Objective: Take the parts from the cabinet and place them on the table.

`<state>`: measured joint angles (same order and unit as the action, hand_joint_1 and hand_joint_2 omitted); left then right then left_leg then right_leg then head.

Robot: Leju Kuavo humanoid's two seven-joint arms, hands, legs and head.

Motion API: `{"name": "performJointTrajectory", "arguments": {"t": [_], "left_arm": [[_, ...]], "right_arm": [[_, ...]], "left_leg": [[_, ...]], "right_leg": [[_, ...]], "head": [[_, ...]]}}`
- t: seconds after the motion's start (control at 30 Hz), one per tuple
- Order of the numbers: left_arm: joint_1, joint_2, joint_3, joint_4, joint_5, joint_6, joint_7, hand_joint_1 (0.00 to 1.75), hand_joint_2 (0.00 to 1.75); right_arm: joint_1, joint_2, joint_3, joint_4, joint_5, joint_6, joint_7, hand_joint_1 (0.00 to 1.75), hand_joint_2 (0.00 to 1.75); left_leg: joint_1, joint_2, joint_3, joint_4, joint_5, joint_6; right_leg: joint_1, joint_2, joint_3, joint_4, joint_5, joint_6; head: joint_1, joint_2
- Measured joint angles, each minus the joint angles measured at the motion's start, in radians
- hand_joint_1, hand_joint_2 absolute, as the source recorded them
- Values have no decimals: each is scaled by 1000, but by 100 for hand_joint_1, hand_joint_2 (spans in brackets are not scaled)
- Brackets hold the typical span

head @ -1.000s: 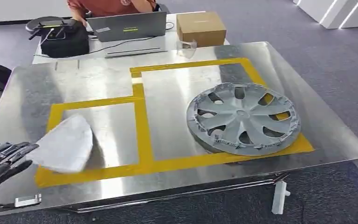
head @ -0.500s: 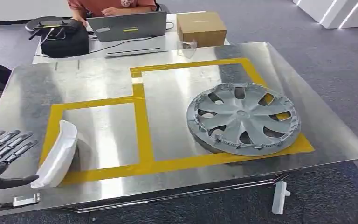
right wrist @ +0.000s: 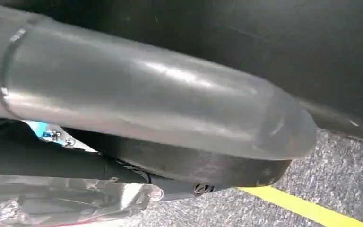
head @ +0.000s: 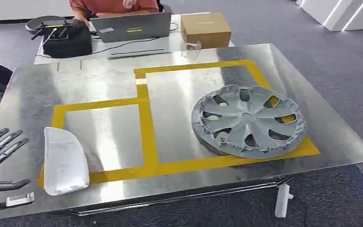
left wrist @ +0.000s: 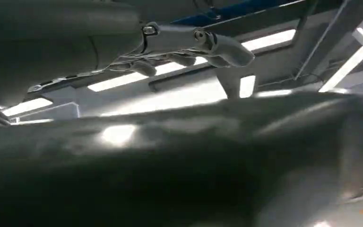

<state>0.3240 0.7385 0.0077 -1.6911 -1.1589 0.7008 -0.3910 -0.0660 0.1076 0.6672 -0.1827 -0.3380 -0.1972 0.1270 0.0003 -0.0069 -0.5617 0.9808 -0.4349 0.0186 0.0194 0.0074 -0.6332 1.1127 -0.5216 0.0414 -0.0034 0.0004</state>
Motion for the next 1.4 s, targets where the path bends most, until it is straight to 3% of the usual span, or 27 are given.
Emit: {"name": "performJointTrajectory", "arguments": {"t": [0.07, 0.1, 0.13, 0.17, 0.23, 0.27, 0.3, 0.43, 0.5, 0.57, 0.6, 0.67, 0.7, 0.77, 0.8, 0.83, 0.9, 0.93, 0.97, 1.0, 1.07, 1.13, 1.2, 1.27, 1.3, 1.33, 1.4], "left_arm": [[4, -7, 6, 0, 4, 0, -5, 0, 0], [5, -10, 6, 0, 5, 0, -9, 0, 0], [7, -13, 6, 0, 5, 0, -9, 0, 0], [8, -16, 6, 0, 7, 0, -10, 0, 0], [9, -19, 8, 0, 8, 0, -10, 0, 0], [9, -19, 12, 0, 9, 0, -10, 0, 0], [10, -19, 16, 0, 9, 0, -10, 0, 0], [10, -20, 26, 0, 10, 1, -11, 0, 0], [12, -20, 30, 0, 10, 1, -10, 0, 0], [12, -22, 29, 0, 13, 1, -10, 0, 0], [13, -23, 29, 0, 14, 1, -10, 0, 0], [14, -24, 30, 0, 22, 1, -10, 0, 0], [14, -24, 30, 0, 24, 1, -12, 0, 0], [14, -24, 33, 0, 30, 1, -14, 0, 0], [11, -25, 34, 1, 31, 1, -14, 0, 0], [14, -26, 35, 1, 34, 1, -14, 0, 0], [16, -29, 36, 2, 38, 1, -14, 0, 0], [15, -30, 36, 2, 40, 1, -14, 0, 0], [12, -30, 36, 2, 40, 1, -14, 0, 0], [12, -30, 36, 4, 41, 1, -14, 0, 0], [12, -30, 35, 7, 42, 1, -10, 0, 0], [11, -31, 31, 11, 43, 1, -9, 0, 0], [10, -31, 28, 15, 43, 1, -8, 0, 0], [7, -31, 29, 18, 43, 1, -5, 0, 0], [7, -31, 28, 20, 43, 1, -2, 0, 0], [2, -31, 27, 22, 43, 1, 3, 0, 0], [-3, -30, 19, 26, 42, 1, 10, 0, 0]], "right_arm": [[0, 0, 0, 0, -1, -3, 0, 0, 0], [0, -1, 0, 0, -1, -5, 0, 0, 0], [0, -2, 0, 0, -1, -5, 0, 0, 0], [0, -2, 0, 0, -1, -5, 0, 0, 0], [-1, -2, 0, 0, -1, -4, 0, 0, 0], [-1, -1, 0, 0, -1, -3, 9, 0, 0], [-3, 0, 0, 0, -1, -3, 16, 0, 0], [-2, 0, 0, 0, -1, -3, 17, 0, 0], [-3, 0, 0, 0, -1, -3, 17, 0, 0], [-2, 0, 0, 0, -2, -4, 17, 0, 0], [-2, 0, 0, 0, -2, -5, 17, 0, 0], [-1, 0, 0, 0, -3, -6, 17, 0, 0], [-1, 0, 0, 0, -3, -7, 17, 0, 0], [-2, 0, 0, 0, -3, -8, 17, 0, 0], [-2, -1, 0, 0, -3, -10, 17, 0, 0], [-3, -1, 0, 0, -3, -10, 17, 0, 0], [-1, -1, 0, 0, -4, -11, 17, 0, 0], [0, -2, 0, 0, -4, -10, 17, 0, 0], [0, -3, 0, 0, -4, -7, 17, 0, 0], [-1, -4, 0, 0, -4, -4, 17, 0, 0], [-1, -6, 0, 0, -5, -2, 17, 0, 0], [-1, -7, 0, 0, -7, -1, 17, 0, 0], [-1, -8, 0, 0, -8, 4, 17, 0, 0], [-1, -8, 0, 0, -8, 4, 18, 0, 0], [-3, -8, 0, 0, -10, 3, 25, 0, 0], [-4, -8, 0, 0, -11, 2, 29, 0, 0], [-2, -10, 0, 0, -16, 3, 29, 0, 0]], "left_leg": [[0, 2, -2, 0, 1, 0], [1, 3, -3, 0, 2, -1], [1, 3, -3, 0, 3, -2], [3, 3, -3, 1, 5, -5], [8, 2, -3, 3, 6, -12], [6, 0, -5, 6, 7, -19], [3, -2, -12, 8, 9, -26], [4, -4, -21, 8, 22, -49], [6, -2, -48, 68, -50, -61], [9, -2, -106, 226, -145, -70], [10, -2, -126, 291, -171, -72], [12, -2, -102, 283, -146, -73], [14, -1, -62, 222, -111, -73], [19, -1, 55, 42, -51, -78], [15, -5, 85, -11, -64, -79], [14, -10, 76, -9, -57, -65], [9, -9, 66, -7, -51, -56], [12, -7, 60, -10, -43, -44], [14, -3, 54, -11, -36, -33], [14, -2, 47, -11, -30, -23], [9, 0, 31, -11, -17, -12], [3, 1, 11, -10, -2, -7], [-3, 1, -6, -9, 10, -6], [-9, 0, -18, -9, 21, -6], [-12, 1, -24, -8, 26, -8], [-14, 2, -32, -6, 33, -11], [-9, 4, -43, -6, 53, -22]], "right_leg": [[-7, -1, -61, 163, -77, 8], [-8, -1, -78, 212, -92, 12], [-9, -1, -74, 215, -82, 14], [-11, -1, -47, 174, -51, 16], [-16, -2, 58, -10, 31, 19], [-19, -2, 96, -83, 21, 24], [-15, 4, 112, -88, 28, 11], [-19, 2, 90, -93, 44, -24], [-20, -1, 76, -93, 56, -41], [-20, -2, 57, -93, 68, -45], [-20, -3, 46, -93, 75, -44], [-20, -4, 30, -92, 88, -41], [-21, -4, 23, -92, 93, -37], [-22, -3, 14, -91, 104, -25], [-18, -2, 6, -90, 110, -17], [-17, -2, 5, -93, 120, -11], [-19, -1, 3, -100, 135, 0], [-18, 1, 1, -102, 141, 7], [-20, 0, -11, -92, 120, 11], [-19, -1, -25, -51, 71, 16], [-19, -1, -69, 105, -29, 21], [-17, -1, -90, 215, -74, 17], [-11, -1, -25, 150, -28, 7], [-2, 0, 93, -22, 29, -15], [4, -2, 131, -84, 15, -28], [2, -6, 149, -115, 19, -29], [7, -4, 138, -120, 24, -30]], "head": [[-2, 0], [-2, 0], [-1, 0], [-2, 0], [-2, 0], [0, 0], [-1, 0], [-2, 0], [-8, 0], [-9, 0], [-10, 0], [-10, 0], [-10, 0], [-10, 0], [-15, 0], [-13, 0], [-13, 0], [-15, 0], [-13, 0], [-10, 0], [-10, 0], [-10, 0], [-11, 0], [-11, 0], [-12, 0], [-13, 0], [-12, 0]]}}
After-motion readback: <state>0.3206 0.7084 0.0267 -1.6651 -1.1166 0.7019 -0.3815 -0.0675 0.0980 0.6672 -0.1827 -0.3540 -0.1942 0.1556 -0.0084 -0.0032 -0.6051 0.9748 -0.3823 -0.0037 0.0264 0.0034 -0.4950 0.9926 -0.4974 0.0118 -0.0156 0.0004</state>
